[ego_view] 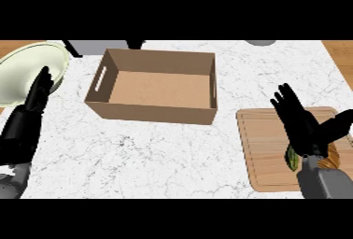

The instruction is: Pick the squash from the cutting board and place it in the cardboard box

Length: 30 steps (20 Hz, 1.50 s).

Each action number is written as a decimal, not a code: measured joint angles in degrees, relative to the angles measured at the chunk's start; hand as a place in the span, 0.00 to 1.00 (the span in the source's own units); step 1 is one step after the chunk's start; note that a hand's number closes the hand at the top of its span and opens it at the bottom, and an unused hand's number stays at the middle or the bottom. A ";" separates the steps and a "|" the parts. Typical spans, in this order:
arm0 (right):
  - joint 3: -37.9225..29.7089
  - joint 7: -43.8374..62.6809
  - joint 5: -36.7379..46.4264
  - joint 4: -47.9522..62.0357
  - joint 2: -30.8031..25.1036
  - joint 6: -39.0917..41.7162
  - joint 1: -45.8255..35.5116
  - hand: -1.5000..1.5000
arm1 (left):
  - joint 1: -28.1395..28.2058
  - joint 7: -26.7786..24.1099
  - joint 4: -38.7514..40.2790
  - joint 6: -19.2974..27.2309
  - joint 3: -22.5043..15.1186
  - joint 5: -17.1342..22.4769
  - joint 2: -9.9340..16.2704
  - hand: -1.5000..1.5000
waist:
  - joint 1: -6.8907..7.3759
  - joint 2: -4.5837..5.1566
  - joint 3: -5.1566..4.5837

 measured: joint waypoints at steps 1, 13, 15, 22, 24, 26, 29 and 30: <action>-0.78 -0.68 0.19 -0.11 -0.22 -0.38 -0.37 0.00 | 0.45 -0.10 0.06 -0.18 0.16 -0.33 -0.23 0.50 | -0.01 0.23 -0.04; -16.12 -14.16 15.55 4.88 -5.99 -25.89 -1.81 0.00 | 6.57 3.52 4.39 -1.01 -1.82 2.07 -4.22 0.50 | -0.30 1.60 -0.43; -17.80 -18.99 15.41 6.48 -4.48 -27.37 -0.55 0.00 | 7.71 3.76 3.93 -1.69 -1.93 2.35 -4.80 0.50 | -0.17 1.41 -0.36; -12.91 -12.01 25.04 6.71 -13.55 -24.17 5.25 0.00 | 7.35 3.55 6.00 -2.42 -1.91 1.51 -6.76 0.50 | -0.45 1.15 -0.44; -10.88 -7.60 27.41 6.12 -17.18 -20.95 6.70 0.00 | 7.45 2.89 6.61 -2.65 -1.51 1.62 -6.94 0.50 | -0.44 1.12 -0.49; -7.96 -2.51 29.61 4.67 -20.24 -17.00 8.01 0.00 | 7.85 2.59 6.89 -2.88 -1.62 1.59 -7.14 0.50 | -0.37 1.06 -0.56; -4.23 5.18 31.09 2.44 -24.80 -9.50 9.10 0.00 | 7.47 3.21 6.84 -2.37 -2.01 0.99 -7.80 0.50 | -0.37 1.02 -0.57; -2.92 8.15 31.44 1.21 -25.95 -7.15 9.27 0.00 | 7.33 3.53 6.63 -2.36 -2.00 0.91 -7.78 0.50 | -0.33 0.99 -0.58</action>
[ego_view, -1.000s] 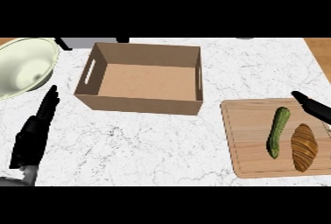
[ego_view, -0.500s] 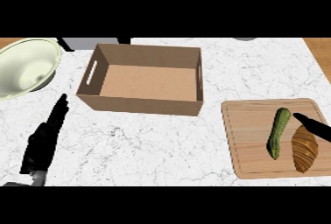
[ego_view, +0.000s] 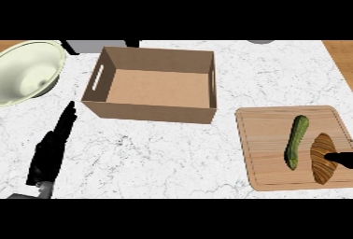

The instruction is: Pick the squash from the cutting board and place it in the cardboard box

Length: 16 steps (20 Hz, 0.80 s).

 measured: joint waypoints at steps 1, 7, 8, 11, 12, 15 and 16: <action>0.91 2.08 -0.06 -0.30 -1.16 2.56 -0.15 0.00 | -0.17 0.04 0.25 -0.13 0.20 0.03 0.00 0.50 | 0.11 0.03 0.02; 6.09 19.05 -1.52 -7.98 -2.35 13.14 -3.54 0.00 | -0.02 -1.02 1.39 -0.75 0.41 -0.80 -1.25 0.50 | 0.29 0.04 0.13; 6.57 20.73 -1.50 -8.93 -2.06 14.10 -3.25 0.00 | -0.27 -0.83 1.62 -1.30 0.92 -0.65 -1.20 0.50 | 0.24 0.04 0.14; 7.88 25.72 0.66 -9.47 0.38 14.86 -4.85 0.00 | -0.32 0.01 0.83 -2.16 1.90 -1.50 -1.52 0.50 | 0.30 0.06 0.20; 8.35 26.00 1.74 -7.72 1.42 14.78 -5.94 0.00 | -0.37 -0.33 1.18 -2.14 1.88 -2.07 -2.13 0.50 | 0.37 0.07 0.21; 8.39 28.79 3.86 -8.75 3.26 15.35 -5.89 0.00 | -0.04 -1.34 2.21 -3.58 3.54 -2.57 -2.74 0.50 | 0.27 0.08 0.23; 8.26 28.41 4.71 -6.96 3.84 15.40 -6.83 0.00 | -0.13 -0.29 1.47 -3.16 3.20 -3.40 -3.39 0.50 | 0.32 0.08 0.25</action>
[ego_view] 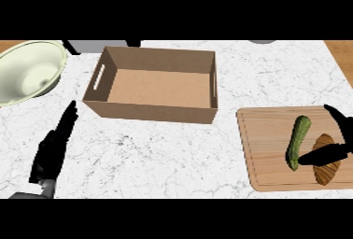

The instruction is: Pick the squash from the cutting board and place it in the cardboard box

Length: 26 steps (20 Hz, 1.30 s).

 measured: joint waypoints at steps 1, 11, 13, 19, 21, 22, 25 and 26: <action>0.47 1.29 0.98 -0.26 0.92 -0.02 -0.31 0.00 | 0.27 0.97 -1.19 -0.49 0.40 -0.05 0.23 0.50 | 0.02 0.00 0.01; -2.79 1.55 6.25 1.96 5.66 3.75 -0.08 0.00 | 1.78 0.63 -1.89 -3.96 4.39 -3.89 -3.33 0.50 | -0.06 -0.01 0.02; -3.21 0.45 7.55 2.23 6.72 3.79 0.63 0.00 | 1.89 0.29 -1.44 -5.36 5.44 -4.28 -3.59 0.50 | -0.09 -0.01 0.01; -5.19 -2.16 11.12 4.34 9.62 3.81 0.71 0.00 | 0.78 0.89 -1.01 -7.57 7.66 -6.71 -5.96 0.50 | -0.11 0.00 0.03; -5.35 -2.55 12.43 5.13 10.83 3.58 0.68 0.00 | 0.46 1.43 -0.95 -8.06 8.01 -7.57 -6.91 0.50 | -0.12 0.00 0.02; -5.54 -2.57 12.73 4.51 11.25 3.69 1.01 0.00 | -0.05 1.99 -0.78 -7.72 7.99 -8.33 -7.67 0.50 | -0.14 0.00 0.03; -6.15 -3.50 14.23 6.74 12.55 3.28 -0.77 0.00 | -0.87 1.42 0.39 -8.93 9.49 -8.89 -8.13 0.50 | -0.11 0.01 0.03; -6.72 -3.75 14.23 6.80 12.35 3.75 -0.80 0.00 | -0.37 2.59 -1.33 -9.35 9.73 -8.99 -7.97 0.50 | -0.08 0.01 0.03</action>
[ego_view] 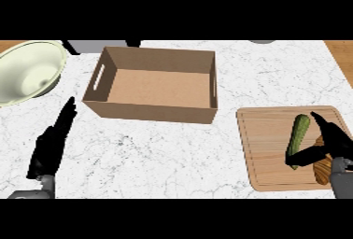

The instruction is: Pick the squash from the cutting board and place it in the cardboard box

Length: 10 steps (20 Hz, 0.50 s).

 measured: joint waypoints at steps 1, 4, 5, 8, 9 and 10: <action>-0.58 -0.51 0.24 0.56 0.13 0.04 -0.14 0.00 | 0.37 0.52 -0.96 -0.34 0.32 -0.19 -0.21 0.50 | 0.01 -0.01 0.00; -0.64 -1.71 1.64 1.05 1.63 -0.84 0.83 0.00 | 0.23 -0.97 0.30 -1.68 1.95 -0.18 -0.62 0.50 | -0.03 -0.02 -0.01; -1.05 -2.58 1.80 1.30 1.69 -1.00 1.27 0.00 | 0.87 -0.95 -0.30 -1.48 1.63 -0.95 -1.18 0.50 | -0.02 -0.03 -0.03; -1.70 -3.26 2.75 2.69 2.20 -0.78 0.43 0.00 | 1.81 -1.20 -1.02 -2.57 2.35 -1.46 -1.70 0.50 | 0.01 -0.03 -0.03; -1.82 -2.53 2.58 2.39 2.07 0.42 -0.15 0.00 | 1.24 -1.66 0.15 -2.71 2.73 -1.60 -1.90 0.50 | -0.01 -0.01 -0.01; -1.63 -3.19 3.18 3.83 2.49 -0.06 -0.50 0.00 | 2.00 -0.95 -1.32 -2.96 2.65 -1.68 -2.02 0.50 | 0.05 -0.03 -0.04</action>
